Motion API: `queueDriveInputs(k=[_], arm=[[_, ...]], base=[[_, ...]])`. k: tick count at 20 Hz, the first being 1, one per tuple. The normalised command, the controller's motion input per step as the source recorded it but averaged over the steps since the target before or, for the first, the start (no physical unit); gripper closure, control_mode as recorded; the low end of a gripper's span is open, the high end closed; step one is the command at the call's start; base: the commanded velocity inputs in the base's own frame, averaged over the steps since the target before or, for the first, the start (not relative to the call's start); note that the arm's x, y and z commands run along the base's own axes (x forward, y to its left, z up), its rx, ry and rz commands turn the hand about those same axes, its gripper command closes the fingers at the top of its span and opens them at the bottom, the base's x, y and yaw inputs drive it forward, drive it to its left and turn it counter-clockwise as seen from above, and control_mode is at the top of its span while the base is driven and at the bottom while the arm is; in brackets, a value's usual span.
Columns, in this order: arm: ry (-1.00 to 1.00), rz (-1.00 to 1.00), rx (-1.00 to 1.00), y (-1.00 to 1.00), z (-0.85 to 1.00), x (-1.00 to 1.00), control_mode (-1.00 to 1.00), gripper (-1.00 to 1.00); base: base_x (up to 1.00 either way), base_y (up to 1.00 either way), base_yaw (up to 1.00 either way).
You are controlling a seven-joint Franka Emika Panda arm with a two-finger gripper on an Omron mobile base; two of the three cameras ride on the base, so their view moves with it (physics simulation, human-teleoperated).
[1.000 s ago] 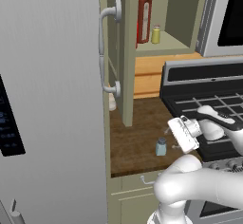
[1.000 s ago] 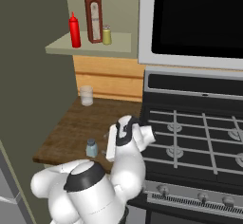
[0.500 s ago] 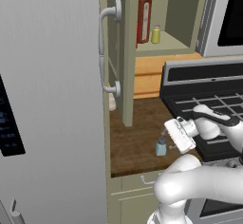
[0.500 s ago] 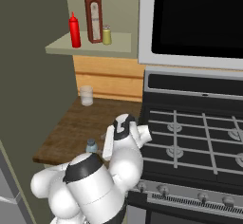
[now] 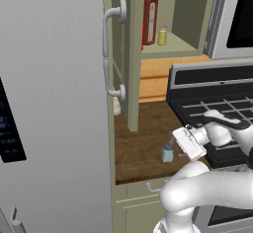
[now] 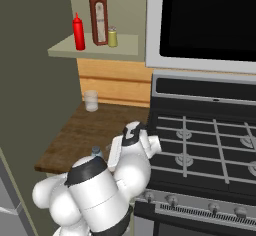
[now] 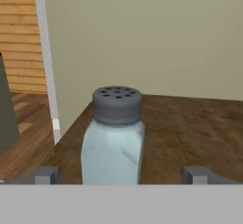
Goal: Put the shaker and condiment bottle from the counter next to their counterparts in the cabinet.
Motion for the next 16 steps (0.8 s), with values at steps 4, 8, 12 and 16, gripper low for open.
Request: queueDriveInputs(k=[4,8,12,16], arm=[[0.04,0.00,0.02,0.03,0.00,-0.27,-1.00,-1.00],[0.01,-0.02,0.00,0.15,0.00,0.00,-1.00,-1.00],[0.00,-0.02,0.00,0.09,0.00,0.02,-1.00,-1.00],[0.00,-0.02,0.00,0.08,0.00,0.00,-1.00,-1.00]], base=[[0.00,0.00,0.00],[0.00,0.00,0.00],[0.00,0.00,0.00],[0.00,0.00,0.00]])
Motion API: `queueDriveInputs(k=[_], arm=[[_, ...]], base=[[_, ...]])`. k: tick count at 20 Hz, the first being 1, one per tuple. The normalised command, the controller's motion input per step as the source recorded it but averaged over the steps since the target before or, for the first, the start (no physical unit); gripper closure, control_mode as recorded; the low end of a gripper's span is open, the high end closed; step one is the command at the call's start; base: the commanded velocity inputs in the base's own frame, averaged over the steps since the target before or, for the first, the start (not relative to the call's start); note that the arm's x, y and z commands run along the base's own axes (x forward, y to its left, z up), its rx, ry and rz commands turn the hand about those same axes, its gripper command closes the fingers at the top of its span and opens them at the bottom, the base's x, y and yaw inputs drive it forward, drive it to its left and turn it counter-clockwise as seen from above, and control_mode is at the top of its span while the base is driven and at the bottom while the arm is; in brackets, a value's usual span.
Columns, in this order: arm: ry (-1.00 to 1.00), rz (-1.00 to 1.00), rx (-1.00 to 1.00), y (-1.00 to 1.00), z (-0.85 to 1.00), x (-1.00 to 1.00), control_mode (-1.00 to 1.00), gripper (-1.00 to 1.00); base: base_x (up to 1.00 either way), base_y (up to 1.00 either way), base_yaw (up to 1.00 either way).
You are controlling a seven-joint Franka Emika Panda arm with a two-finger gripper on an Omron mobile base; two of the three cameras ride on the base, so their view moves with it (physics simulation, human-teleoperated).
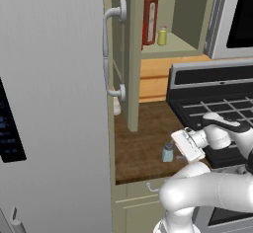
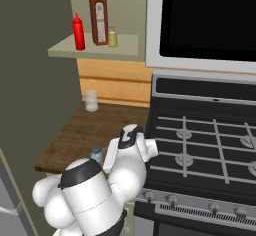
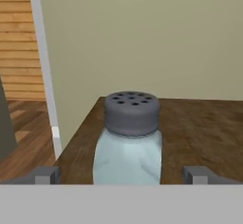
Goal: Put the shaker and condiment bottle from the counter next to their counterparts in the cabinet.
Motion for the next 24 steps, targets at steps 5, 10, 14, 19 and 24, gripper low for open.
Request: queueDriveInputs(k=[5,10,14,19,24], arm=[[0.00,-0.02,0.00,0.08,0.00,0.00,-1.00,-1.00],[0.01,-0.03,0.00,0.09,0.00,0.00,-1.00,-1.00],[0.01,-0.03,0.00,0.09,0.00,0.00,-1.00,-1.00],[0.01,-0.03,0.00,0.09,0.00,0.00,-1.00,-1.00],[0.01,-0.03,0.00,0.09,0.00,0.00,-1.00,-1.00]], base=[[0.00,0.00,0.00],[0.00,0.00,0.00],[0.00,0.00,0.00],[0.00,0.00,0.00],[0.00,0.00,0.00]])
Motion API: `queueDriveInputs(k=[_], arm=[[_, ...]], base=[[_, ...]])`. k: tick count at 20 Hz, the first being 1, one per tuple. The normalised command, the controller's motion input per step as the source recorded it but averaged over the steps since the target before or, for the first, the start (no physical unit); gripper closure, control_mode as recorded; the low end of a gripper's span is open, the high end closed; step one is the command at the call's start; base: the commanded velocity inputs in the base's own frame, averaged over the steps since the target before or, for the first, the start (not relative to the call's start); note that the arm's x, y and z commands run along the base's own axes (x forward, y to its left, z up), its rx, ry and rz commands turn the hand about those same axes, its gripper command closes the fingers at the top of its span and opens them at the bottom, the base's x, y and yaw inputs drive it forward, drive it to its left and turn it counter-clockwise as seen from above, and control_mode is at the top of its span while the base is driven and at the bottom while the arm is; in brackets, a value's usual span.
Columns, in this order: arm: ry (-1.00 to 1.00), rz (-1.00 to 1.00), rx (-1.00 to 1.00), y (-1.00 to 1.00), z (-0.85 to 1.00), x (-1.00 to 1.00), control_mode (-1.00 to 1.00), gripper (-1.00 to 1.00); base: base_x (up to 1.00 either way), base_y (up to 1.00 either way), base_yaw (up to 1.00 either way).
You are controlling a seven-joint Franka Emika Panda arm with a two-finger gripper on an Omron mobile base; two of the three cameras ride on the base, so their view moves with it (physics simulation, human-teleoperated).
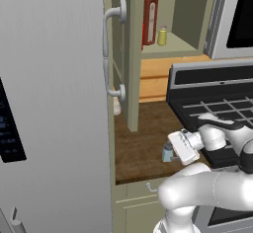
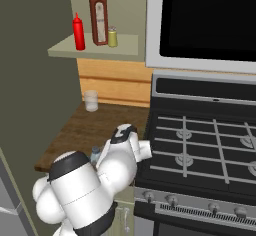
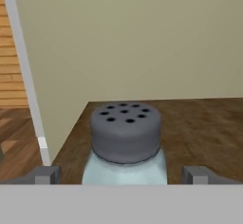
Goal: Put the shaker and condiment bottle from the counter next to their counterparts in the cabinet.
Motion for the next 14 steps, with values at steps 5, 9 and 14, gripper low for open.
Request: queueDriveInputs(k=[5,9,14], arm=[[0.01,-0.03,0.00,0.10,0.00,0.00,-1.00,-1.00],[0.01,-0.02,0.00,0.09,-0.03,0.00,-1.00,1.00],[0.04,0.01,0.01,0.04,-0.14,0.00,-1.00,1.00]], base=[[0.00,0.00,0.00],[0.00,0.00,0.00],[0.00,0.00,0.00]])
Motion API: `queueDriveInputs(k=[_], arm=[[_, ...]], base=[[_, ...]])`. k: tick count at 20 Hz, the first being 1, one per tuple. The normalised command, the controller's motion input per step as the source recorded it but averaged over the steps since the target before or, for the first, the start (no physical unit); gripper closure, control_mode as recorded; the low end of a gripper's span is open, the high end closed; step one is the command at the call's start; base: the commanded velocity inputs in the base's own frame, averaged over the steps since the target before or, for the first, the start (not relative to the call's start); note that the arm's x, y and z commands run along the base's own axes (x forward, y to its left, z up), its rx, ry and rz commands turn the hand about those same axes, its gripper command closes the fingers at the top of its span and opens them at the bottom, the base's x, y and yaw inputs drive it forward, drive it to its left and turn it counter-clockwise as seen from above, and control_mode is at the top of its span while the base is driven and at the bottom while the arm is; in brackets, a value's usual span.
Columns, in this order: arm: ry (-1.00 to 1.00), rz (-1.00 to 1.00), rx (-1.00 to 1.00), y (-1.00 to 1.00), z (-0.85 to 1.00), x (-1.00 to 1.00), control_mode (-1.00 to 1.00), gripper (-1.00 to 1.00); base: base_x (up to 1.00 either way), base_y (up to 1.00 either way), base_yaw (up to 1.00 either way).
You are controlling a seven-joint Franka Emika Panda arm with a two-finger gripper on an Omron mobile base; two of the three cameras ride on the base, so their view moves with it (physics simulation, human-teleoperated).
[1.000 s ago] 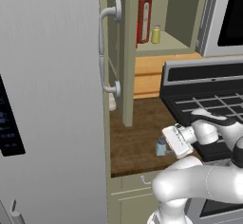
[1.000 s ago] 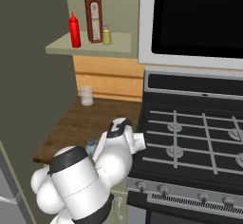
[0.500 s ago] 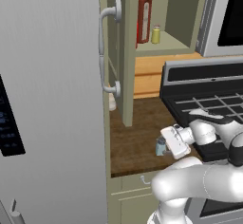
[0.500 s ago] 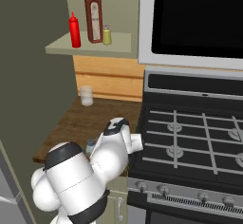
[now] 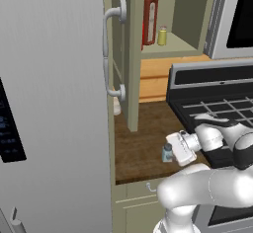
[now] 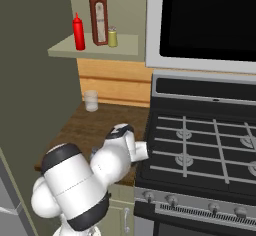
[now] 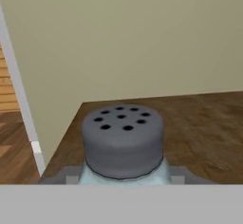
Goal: Put the shaker and condiment bottle from the counter next to their counterparts in the cabinet.
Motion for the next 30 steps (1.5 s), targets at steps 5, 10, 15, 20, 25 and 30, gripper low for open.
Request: queueDriveInputs(k=[5,10,15,20,25,30], arm=[[0.00,-0.02,0.01,0.00,0.00,-0.02,-1.00,1.00],[0.05,-0.35,0.19,0.00,0.65,-0.09,-1.00,1.00],[0.15,-0.35,0.24,0.00,0.92,-0.01,-1.00,1.00],[0.11,-0.09,0.15,0.00,0.87,-0.20,-1.00,1.00],[0.22,-0.16,0.07,0.00,1.00,-0.67,-1.00,1.00],[0.35,-0.18,0.02,0.05,0.89,-0.65,-1.00,1.00]], base=[[0.00,0.00,0.00],[0.00,0.00,0.00],[0.00,0.00,0.00],[0.00,0.00,0.00],[0.00,0.00,0.00],[0.00,0.00,0.00]])
